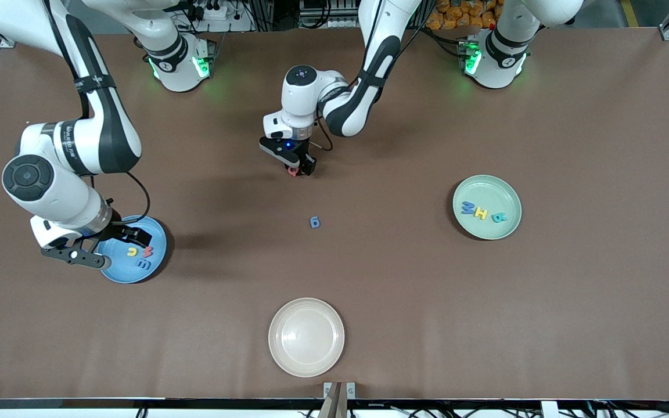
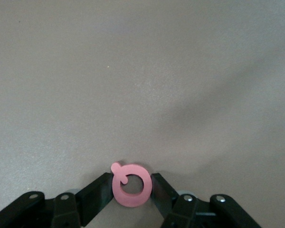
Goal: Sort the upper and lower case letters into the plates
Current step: 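Lower the left gripper onto the pink q and grasp it, then carry the q to the green plate while the right gripper grasps the g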
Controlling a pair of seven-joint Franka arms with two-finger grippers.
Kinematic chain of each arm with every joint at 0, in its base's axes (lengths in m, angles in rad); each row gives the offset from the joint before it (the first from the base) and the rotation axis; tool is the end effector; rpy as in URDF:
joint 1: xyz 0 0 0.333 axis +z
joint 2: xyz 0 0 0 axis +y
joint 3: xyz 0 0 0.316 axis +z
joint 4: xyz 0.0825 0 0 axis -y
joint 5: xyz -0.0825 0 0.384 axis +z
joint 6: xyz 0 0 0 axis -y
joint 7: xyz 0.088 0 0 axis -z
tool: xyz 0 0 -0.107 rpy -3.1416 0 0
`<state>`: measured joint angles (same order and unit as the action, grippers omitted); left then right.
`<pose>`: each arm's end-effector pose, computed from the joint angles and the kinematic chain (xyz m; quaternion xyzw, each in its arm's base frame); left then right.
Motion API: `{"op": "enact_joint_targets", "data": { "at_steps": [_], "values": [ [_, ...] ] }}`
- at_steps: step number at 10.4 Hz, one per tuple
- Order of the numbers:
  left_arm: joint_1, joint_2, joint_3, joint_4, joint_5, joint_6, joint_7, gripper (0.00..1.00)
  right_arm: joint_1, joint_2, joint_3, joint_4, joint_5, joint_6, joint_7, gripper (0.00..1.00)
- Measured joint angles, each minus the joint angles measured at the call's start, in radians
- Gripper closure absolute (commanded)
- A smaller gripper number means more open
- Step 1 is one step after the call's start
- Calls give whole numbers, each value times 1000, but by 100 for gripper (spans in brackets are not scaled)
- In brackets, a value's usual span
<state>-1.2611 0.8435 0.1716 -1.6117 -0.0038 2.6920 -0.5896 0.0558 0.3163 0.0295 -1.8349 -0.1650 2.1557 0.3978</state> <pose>0.3128 -0.6378 0.1600 0.9508 -0.2782 0.1262 0.0525 0.6302 0.0460 0.3600 0.9917 -0.1111 0.0178 0.0618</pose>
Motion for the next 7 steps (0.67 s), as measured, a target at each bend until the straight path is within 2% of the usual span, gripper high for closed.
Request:
{"op": "enact_joint_targets", "data": {
  "at_steps": [4,7],
  "values": [
    [23,-12,2,74,0,-146,-1,79,39,7,1,-10,1,0,-7,0],
    [66,-49,0,86,0,-215,-1,79,88,13,1,-11,2,0,-7,0]
  ]
}}
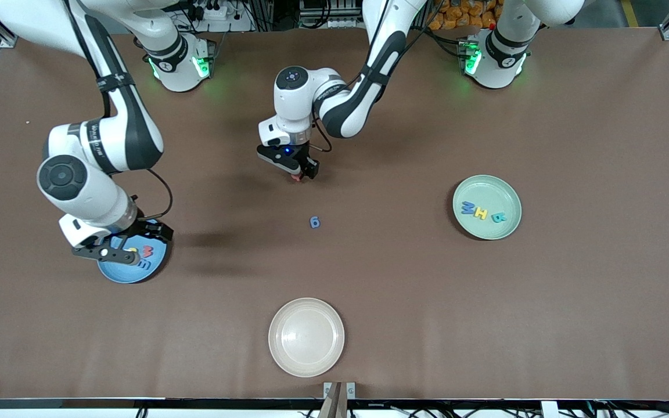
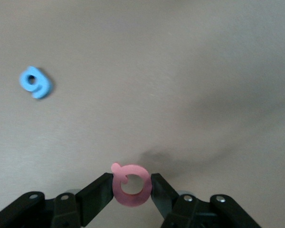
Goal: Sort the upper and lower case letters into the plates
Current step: 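Carry the q to the green plate while the right gripper grasps the g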
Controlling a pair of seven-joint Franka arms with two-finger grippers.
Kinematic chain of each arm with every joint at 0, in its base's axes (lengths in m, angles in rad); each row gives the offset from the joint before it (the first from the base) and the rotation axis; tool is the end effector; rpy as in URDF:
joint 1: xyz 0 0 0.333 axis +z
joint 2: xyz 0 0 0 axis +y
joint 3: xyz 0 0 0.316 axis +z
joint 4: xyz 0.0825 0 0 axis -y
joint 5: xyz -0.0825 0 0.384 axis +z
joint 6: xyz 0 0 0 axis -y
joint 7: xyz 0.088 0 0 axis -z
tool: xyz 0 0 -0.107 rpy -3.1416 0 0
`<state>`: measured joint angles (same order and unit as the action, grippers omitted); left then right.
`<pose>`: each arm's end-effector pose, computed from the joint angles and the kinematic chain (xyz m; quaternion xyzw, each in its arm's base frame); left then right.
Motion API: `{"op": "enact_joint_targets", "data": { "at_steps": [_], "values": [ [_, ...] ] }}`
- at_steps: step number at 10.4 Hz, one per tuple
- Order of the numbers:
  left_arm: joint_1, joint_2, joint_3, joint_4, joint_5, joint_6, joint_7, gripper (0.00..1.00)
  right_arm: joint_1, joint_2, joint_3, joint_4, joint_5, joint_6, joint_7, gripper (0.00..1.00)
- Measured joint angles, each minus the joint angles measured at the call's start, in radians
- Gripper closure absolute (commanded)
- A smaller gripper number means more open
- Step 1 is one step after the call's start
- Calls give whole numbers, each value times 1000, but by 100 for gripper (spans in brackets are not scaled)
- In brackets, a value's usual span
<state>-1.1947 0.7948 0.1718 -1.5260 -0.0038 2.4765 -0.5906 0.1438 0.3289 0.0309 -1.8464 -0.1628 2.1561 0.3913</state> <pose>0.3592 -0.6300 0.2083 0.9651 -0.2415 0.0989 0.0200 0.6210 0.1017 0.3468 0.9960 -0.0632 0.0085 0.0625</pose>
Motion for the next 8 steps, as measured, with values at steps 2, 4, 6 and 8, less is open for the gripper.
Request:
{"op": "enact_joint_targets", "data": {
  "at_steps": [2,4,6,8],
  "values": [
    [53,-42,-19,7,-3,-81,28,79,37,10,0,0,1,3,0,0],
    [182,-121,-79,11,-19,-204,150,79,71,23,1,0,18,8,0,0],
    [303,-184,-110,9,-22,-328,282,79,111,32,1,1,47,26,0,0],
    [382,-205,-116,5,-23,-403,397,79,165,48,2,7,66,50,0,0]
  ]
}}
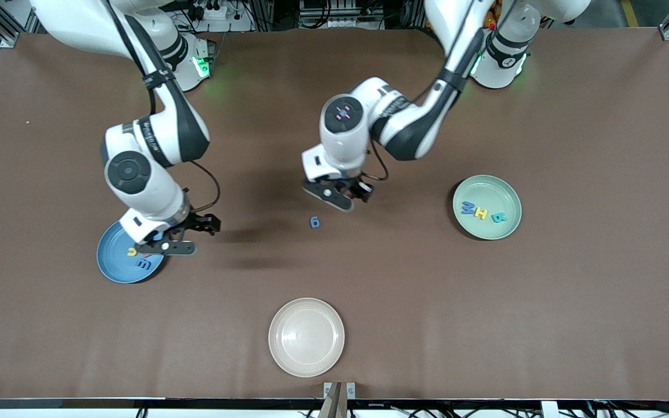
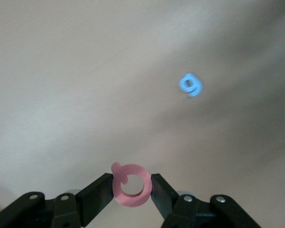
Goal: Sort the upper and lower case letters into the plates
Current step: 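Carry the q to the green plate while the right gripper grasps the g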
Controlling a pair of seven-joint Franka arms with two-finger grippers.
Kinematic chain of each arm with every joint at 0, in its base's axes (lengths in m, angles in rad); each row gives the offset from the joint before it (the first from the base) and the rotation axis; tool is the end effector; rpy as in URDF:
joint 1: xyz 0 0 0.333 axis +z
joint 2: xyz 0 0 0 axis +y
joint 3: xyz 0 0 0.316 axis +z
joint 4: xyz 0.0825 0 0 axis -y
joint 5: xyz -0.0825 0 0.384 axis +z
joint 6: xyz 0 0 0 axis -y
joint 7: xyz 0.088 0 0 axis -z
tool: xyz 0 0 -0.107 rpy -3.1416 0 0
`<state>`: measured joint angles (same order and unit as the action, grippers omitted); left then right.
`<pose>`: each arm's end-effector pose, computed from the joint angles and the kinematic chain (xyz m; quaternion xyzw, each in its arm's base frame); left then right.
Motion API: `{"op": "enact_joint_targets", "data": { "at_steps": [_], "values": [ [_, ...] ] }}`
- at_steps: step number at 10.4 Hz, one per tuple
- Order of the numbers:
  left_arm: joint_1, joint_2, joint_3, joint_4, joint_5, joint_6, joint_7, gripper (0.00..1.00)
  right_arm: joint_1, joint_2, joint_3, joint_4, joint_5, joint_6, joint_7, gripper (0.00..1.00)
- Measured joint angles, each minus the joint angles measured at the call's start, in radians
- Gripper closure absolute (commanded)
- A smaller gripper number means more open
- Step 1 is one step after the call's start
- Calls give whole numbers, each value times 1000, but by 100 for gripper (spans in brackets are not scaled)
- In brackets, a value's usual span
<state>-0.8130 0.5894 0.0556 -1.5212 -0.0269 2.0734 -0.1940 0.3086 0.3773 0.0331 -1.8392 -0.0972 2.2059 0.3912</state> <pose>0.5036 -0.4862 0.3135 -0.9611 0.2757 0.0143 0.0117 0.6012 0.2089 0.3235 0.9994 0.0032 0.0070 0.0325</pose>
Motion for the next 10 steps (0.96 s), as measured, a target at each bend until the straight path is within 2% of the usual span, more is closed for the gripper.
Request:
{"op": "enact_joint_targets", "data": {
  "at_steps": [4,7,10],
  "values": [
    [155,-30,-4,-26,0,-72,203,78,132,110,0,102,97,11,4,0],
    [292,-86,-7,-120,-1,-76,425,78,228,221,0,169,105,64,45,0],
    [388,-153,-8,-238,-1,-77,556,78,330,346,-1,263,105,104,98,0]
  ]
}}
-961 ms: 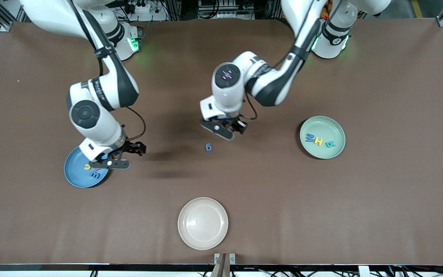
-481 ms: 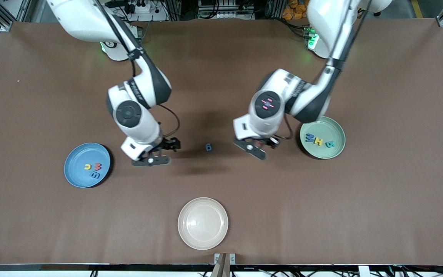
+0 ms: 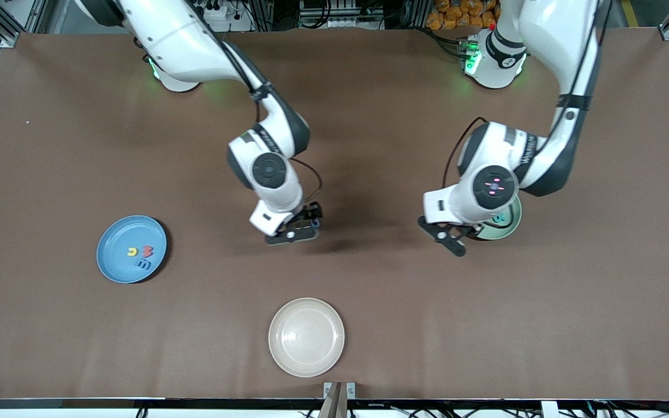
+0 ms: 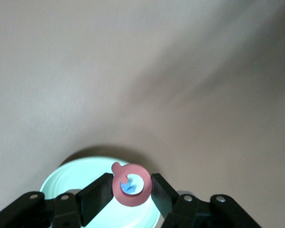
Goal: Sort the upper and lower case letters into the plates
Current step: 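Carry the q to the green plate while the right gripper grasps the g, then release the q on the green plate while the right gripper carries the g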
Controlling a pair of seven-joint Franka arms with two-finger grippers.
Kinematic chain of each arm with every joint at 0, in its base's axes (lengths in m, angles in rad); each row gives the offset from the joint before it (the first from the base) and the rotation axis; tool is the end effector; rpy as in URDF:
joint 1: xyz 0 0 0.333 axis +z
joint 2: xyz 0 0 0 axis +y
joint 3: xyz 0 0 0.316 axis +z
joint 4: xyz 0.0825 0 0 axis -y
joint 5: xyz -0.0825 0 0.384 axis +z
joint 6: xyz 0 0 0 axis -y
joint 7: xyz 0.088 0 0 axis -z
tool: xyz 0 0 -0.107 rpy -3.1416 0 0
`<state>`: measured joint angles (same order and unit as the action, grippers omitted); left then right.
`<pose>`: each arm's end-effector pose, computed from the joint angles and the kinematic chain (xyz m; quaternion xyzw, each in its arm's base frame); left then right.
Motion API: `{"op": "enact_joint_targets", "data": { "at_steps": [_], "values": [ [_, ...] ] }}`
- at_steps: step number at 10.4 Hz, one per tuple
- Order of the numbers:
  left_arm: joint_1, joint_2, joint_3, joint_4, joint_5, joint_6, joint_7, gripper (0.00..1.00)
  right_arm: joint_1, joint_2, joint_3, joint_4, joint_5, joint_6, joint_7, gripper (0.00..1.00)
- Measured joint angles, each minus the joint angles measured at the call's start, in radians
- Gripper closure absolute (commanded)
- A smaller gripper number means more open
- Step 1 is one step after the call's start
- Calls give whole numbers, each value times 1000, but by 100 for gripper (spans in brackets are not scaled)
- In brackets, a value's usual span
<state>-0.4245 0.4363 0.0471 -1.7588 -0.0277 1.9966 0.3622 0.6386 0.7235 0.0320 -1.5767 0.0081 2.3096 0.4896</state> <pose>0.5873 -0.2370 0.3050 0.9299 -0.3543 -0.0988 0.0011 0.5513 0.4335 0.2149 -0.9964 -0.0836 0.0034 0.0140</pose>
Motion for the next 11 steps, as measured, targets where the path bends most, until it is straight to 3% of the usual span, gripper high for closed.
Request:
{"op": "enact_joint_targets", "data": {
  "at_steps": [5,8,10,11],
  "values": [
    [131,-68,-1,-158,0,11,105,75,46,103,-3,67,0,57,10,0],
    [184,-93,-2,-316,0,169,166,74,44,105,-14,67,-1,55,10,0],
    [239,-96,-2,-396,0,233,229,30,42,106,-16,65,-1,51,10,0],
    [265,-96,-3,-413,0,242,251,29,42,107,-16,61,-1,47,10,0]
  ]
}}
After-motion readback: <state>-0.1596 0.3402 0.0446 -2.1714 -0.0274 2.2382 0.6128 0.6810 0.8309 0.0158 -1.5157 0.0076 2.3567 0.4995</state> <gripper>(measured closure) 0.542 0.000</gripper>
